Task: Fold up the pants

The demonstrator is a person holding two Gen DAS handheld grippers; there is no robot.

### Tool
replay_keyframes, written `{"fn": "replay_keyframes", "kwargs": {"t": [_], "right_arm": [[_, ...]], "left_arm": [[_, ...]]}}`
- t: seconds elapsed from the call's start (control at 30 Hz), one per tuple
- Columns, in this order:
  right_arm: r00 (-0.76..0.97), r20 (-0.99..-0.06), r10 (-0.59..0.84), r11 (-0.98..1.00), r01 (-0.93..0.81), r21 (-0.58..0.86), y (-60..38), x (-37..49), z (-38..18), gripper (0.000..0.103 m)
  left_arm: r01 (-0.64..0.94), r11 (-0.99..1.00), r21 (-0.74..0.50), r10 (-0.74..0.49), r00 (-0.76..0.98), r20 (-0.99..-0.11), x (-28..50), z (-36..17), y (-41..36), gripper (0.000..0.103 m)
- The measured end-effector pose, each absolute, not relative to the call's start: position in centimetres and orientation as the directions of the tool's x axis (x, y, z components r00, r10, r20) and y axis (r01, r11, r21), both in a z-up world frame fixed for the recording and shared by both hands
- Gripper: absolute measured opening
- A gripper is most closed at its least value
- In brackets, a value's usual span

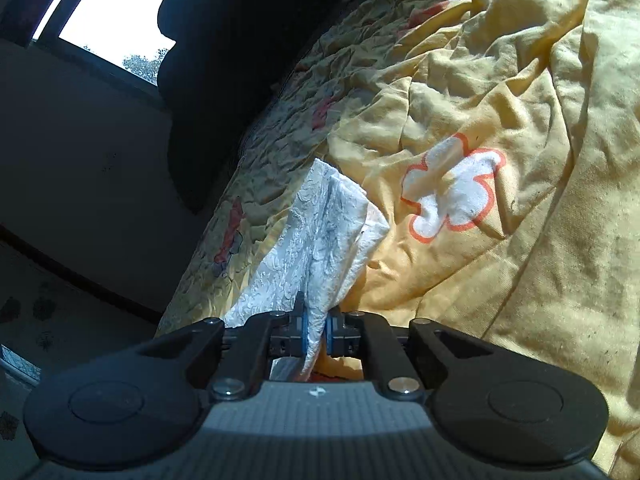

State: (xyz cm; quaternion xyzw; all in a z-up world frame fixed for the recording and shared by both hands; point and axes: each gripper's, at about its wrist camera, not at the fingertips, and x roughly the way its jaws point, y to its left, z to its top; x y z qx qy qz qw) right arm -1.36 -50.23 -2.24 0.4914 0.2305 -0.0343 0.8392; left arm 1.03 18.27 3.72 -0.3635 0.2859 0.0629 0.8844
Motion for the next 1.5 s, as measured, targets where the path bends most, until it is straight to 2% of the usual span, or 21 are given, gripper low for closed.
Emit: {"fn": "replay_keyframes", "kwargs": {"t": [0.07, 0.13, 0.3, 0.33, 0.4, 0.47, 0.53, 0.6, 0.63, 0.67, 0.83, 0.9, 1.07, 1.1, 1.17, 1.2, 1.27, 1.33, 1.37, 1.43, 1.5], "right_arm": [[0.852, -0.489, 0.190, 0.495, 0.347, 0.797, -51.1, -1.2, -4.6, 0.007], [0.872, -0.447, 0.199, 0.454, 0.322, 0.831, -51.4, -1.8, -5.7, 0.004], [0.871, -0.450, 0.196, 0.447, 0.329, 0.832, -51.2, -1.7, -5.4, 0.007], [0.871, -0.448, 0.200, 0.443, 0.328, 0.835, -51.3, -1.7, -5.5, 0.007], [0.875, -0.437, 0.206, 0.427, 0.322, 0.845, -51.4, -1.8, -5.7, 0.007], [0.880, -0.428, 0.207, 0.422, 0.315, 0.850, -51.4, -2.0, -5.7, 0.007], [0.881, -0.426, 0.205, 0.418, 0.315, 0.852, -51.3, -2.1, -5.7, 0.007], [0.881, -0.428, 0.204, 0.415, 0.318, 0.853, -51.3, -2.1, -5.7, 0.007], [0.880, -0.429, 0.205, 0.411, 0.321, 0.854, -51.3, -2.1, -5.6, 0.007], [0.878, -0.431, 0.208, 0.405, 0.323, 0.855, -51.3, -2.1, -5.7, 0.007], [0.865, -0.455, 0.212, 0.419, 0.340, 0.842, -51.2, -1.9, -5.4, 0.006], [0.865, -0.453, 0.216, 0.423, 0.335, 0.842, -51.2, -1.7, -5.5, 0.006], [0.867, -0.448, 0.219, 0.423, 0.329, 0.844, -51.3, -1.5, -5.5, 0.007], [0.866, -0.448, 0.221, 0.418, 0.331, 0.846, -51.3, -1.5, -5.4, 0.009], [0.858, -0.477, 0.191, 0.409, 0.372, 0.833, -51.6, -2.3, -4.6, 0.013], [0.862, -0.489, 0.133, 0.418, 0.398, 0.817, -51.8, -3.2, -3.8, 0.019], [0.887, -0.462, -0.020, 0.431, 0.424, 0.796, -52.5, -5.5, -1.9, 0.034], [0.906, -0.382, -0.183, 0.436, 0.423, 0.795, -52.9, -7.7, 0.4, 0.067], [0.919, -0.342, -0.198, 0.463, 0.395, 0.794, -52.7, -7.8, 1.5, 0.070], [0.946, -0.309, -0.100, 0.570, 0.309, 0.762, -51.3, -5.5, 4.1, 0.071], [0.933, -0.342, 0.112, 0.715, 0.163, 0.680, -46.6, -0.1, 6.6, 0.071]], "left_arm": [[-0.307, 0.745, -0.593, -0.125, 0.808, -0.576, 1.5, 2.9, 18.7, 0.015], [-0.357, 0.730, -0.582, -0.137, 0.759, -0.637, 1.9, 0.8, 18.9, 0.015], [-0.306, 0.728, -0.614, -0.169, 0.787, -0.593, 1.6, 0.5, 19.4, 0.017], [-0.309, 0.716, -0.626, -0.174, 0.790, -0.589, 1.4, 0.5, 19.9, 0.035], [-0.340, 0.675, -0.655, -0.130, 0.819, -0.559, 0.7, 0.9, 21.5, 0.036], [-0.383, 0.630, -0.676, -0.063, 0.842, -0.536, 0.2, 1.2, 23.6, 0.049], [-0.426, 0.609, -0.669, -0.005, 0.841, -0.541, 0.3, 1.4, 25.4, 0.052], [-0.446, 0.636, -0.630, 0.027, 0.829, -0.559, 1.2, 1.2, 26.4, 0.048], [-0.456, 0.663, -0.594, 0.049, 0.818, -0.573, 1.6, 1.3, 26.6, 0.020], [-0.462, 0.700, -0.544, 0.085, 0.810, -0.580, 1.9, 1.5, 26.6, 0.016], [-0.430, 0.804, -0.411, 0.182, 0.835, -0.519, 0.9, 4.1, 25.1, 0.013], [-0.457, 0.808, -0.373, 0.170, 0.786, -0.595, 1.7, 2.3, 25.7, 0.013], [-0.450, 0.824, -0.345, 0.177, 0.782, -0.598, 1.5, 1.9, 25.5, 0.014], [-0.438, 0.829, -0.348, 0.163, 0.785, -0.598, 1.3, 2.0, 25.7, 0.014], [-0.423, 0.834, -0.355, 0.134, 0.779, -0.613, 0.6, 2.7, 26.2, 0.038], [-0.434, 0.830, -0.349, 0.151, 0.778, -0.610, -0.1, 3.2, 26.3, 0.043], [-0.459, 0.829, -0.321, 0.219, 0.793, -0.568, -1.7, 4.2, 26.1, 0.058], [-0.459, 0.838, -0.295, 0.266, 0.816, -0.514, -3.2, 5.4, 25.2, 0.065], [-0.438, 0.855, -0.278, 0.273, 0.836, -0.477, -3.8, 6.1, 24.4, 0.066], [-0.362, 0.899, -0.248, 0.236, 0.875, -0.422, -3.9, 7.0, 22.0, 0.069], [-0.243, 0.944, -0.223, 0.147, 0.915, -0.376, -2.8, 7.1, 18.9, 0.072]]}}
